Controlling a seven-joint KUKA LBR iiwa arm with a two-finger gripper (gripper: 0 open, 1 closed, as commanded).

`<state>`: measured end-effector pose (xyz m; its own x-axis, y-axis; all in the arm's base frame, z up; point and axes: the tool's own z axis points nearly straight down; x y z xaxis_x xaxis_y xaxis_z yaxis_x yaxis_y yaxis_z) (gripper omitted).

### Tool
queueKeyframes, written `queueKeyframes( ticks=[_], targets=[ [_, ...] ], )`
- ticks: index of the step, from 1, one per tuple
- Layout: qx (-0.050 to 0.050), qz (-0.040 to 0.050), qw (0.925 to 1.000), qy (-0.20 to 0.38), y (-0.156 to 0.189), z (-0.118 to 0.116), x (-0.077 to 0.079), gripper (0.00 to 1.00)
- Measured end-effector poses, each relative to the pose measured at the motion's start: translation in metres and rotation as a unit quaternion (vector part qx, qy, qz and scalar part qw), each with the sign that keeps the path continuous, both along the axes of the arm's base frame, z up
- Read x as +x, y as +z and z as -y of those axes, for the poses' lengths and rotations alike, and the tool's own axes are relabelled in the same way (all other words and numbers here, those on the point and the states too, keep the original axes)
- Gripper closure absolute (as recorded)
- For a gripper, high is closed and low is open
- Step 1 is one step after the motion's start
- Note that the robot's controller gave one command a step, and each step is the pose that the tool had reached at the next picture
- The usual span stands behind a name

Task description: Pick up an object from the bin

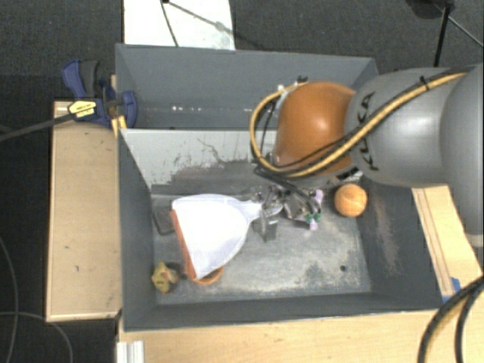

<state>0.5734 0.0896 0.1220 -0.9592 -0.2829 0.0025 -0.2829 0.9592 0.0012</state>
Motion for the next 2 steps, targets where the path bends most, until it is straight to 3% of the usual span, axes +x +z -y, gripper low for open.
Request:
queueKeyframes(
  ticks=[2],
  targets=[
    [0.0,0.0017,1.0,0.0,0.043,0.0,0.001,1.0]
  ],
)
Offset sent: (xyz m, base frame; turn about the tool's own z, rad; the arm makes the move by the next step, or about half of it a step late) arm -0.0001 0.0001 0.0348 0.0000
